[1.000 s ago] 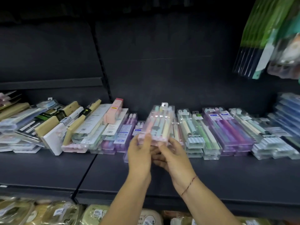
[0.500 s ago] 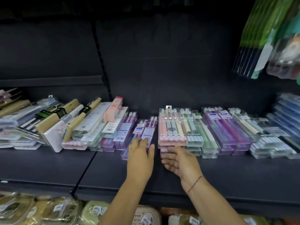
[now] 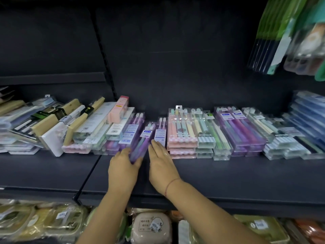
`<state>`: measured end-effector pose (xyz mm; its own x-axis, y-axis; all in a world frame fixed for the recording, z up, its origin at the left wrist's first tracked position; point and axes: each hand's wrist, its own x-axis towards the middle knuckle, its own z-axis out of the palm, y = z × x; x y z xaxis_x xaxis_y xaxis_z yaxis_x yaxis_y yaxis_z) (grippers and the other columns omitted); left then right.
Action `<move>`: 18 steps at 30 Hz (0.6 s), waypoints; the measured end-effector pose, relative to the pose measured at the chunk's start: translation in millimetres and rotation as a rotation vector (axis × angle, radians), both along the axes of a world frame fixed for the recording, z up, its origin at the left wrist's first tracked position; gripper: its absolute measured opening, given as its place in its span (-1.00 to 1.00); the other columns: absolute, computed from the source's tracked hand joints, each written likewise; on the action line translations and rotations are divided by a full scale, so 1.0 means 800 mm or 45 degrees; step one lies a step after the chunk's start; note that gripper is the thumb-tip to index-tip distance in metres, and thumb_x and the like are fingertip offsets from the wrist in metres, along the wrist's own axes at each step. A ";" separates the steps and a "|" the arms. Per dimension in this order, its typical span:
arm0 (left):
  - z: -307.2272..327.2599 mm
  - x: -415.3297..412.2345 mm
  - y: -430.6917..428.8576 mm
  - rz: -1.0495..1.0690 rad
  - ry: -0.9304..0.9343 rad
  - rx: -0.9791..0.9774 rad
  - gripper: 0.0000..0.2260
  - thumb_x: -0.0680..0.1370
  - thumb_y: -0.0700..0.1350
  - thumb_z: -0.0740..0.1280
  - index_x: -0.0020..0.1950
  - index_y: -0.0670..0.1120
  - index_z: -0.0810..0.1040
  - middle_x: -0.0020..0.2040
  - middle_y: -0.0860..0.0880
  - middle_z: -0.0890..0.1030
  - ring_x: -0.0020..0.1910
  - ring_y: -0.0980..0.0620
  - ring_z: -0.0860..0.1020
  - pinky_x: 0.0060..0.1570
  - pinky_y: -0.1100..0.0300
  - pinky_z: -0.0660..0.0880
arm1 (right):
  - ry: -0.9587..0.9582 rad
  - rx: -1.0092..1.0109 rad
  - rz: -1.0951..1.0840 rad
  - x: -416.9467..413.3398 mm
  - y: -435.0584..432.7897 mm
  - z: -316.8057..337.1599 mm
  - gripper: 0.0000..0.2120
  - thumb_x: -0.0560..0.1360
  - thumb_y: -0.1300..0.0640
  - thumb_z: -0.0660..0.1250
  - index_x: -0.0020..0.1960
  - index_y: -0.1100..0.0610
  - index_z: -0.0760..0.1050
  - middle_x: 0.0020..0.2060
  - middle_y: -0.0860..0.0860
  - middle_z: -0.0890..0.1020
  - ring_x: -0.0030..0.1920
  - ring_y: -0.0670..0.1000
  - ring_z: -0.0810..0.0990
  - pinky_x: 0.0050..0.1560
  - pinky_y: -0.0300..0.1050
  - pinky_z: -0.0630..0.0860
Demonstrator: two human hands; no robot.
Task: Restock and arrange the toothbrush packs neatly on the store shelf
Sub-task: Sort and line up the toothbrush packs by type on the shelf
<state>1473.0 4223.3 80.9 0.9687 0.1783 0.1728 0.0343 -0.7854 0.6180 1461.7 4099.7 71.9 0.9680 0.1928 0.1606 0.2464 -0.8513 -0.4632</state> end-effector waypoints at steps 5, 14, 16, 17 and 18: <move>0.018 -0.017 0.009 0.017 0.099 -0.011 -0.56 0.48 -0.01 0.47 0.28 -0.18 0.55 0.11 -0.11 0.64 0.06 -0.07 0.57 -0.07 0.19 0.37 | 0.093 -0.135 0.021 -0.030 0.003 0.007 -0.28 0.54 0.33 0.17 0.58 0.23 -0.14 0.59 0.08 -0.10 0.58 0.03 -0.16 0.53 -0.10 -0.22; 0.029 -0.031 0.012 -0.113 0.502 -0.038 -0.50 0.46 0.24 0.41 0.15 -0.12 0.44 0.08 -0.04 0.52 0.01 -0.01 0.48 -0.07 0.16 0.37 | -0.239 0.044 -0.433 -0.111 -0.035 0.000 -0.50 0.42 -0.21 0.37 0.26 0.02 0.45 0.06 -0.04 0.48 0.09 0.03 0.45 0.07 -0.03 0.44; 0.029 -0.036 0.004 -0.067 0.426 0.074 -0.58 0.47 0.20 0.42 -0.05 -0.14 0.43 -0.13 -0.03 0.52 -0.18 0.00 0.49 -0.27 0.16 0.34 | -0.035 -0.014 -0.474 -0.107 -0.033 0.006 -0.44 0.45 -0.30 0.28 0.29 0.04 0.40 0.11 -0.03 0.44 0.16 0.04 0.42 0.15 -0.07 0.40; 0.030 -0.037 0.002 -0.045 0.402 0.094 -0.62 0.47 0.15 0.43 -0.16 -0.14 0.42 -0.25 -0.02 0.49 -0.29 0.02 0.47 -0.37 0.17 0.30 | 0.029 -0.031 -0.477 -0.105 -0.030 0.010 -0.47 0.47 -0.30 0.26 0.26 0.05 0.41 0.10 -0.03 0.42 0.16 0.03 0.42 0.14 -0.09 0.42; 0.032 -0.038 0.001 -0.028 0.389 0.078 -0.63 0.46 0.10 0.44 -0.26 -0.13 0.39 -0.35 -0.01 0.44 -0.38 0.03 0.43 -0.43 0.17 0.25 | 0.066 -0.020 -0.482 -0.105 -0.028 0.014 -0.52 0.47 -0.26 0.26 0.22 0.06 0.43 0.09 -0.03 0.41 0.15 0.03 0.42 0.09 -0.10 0.45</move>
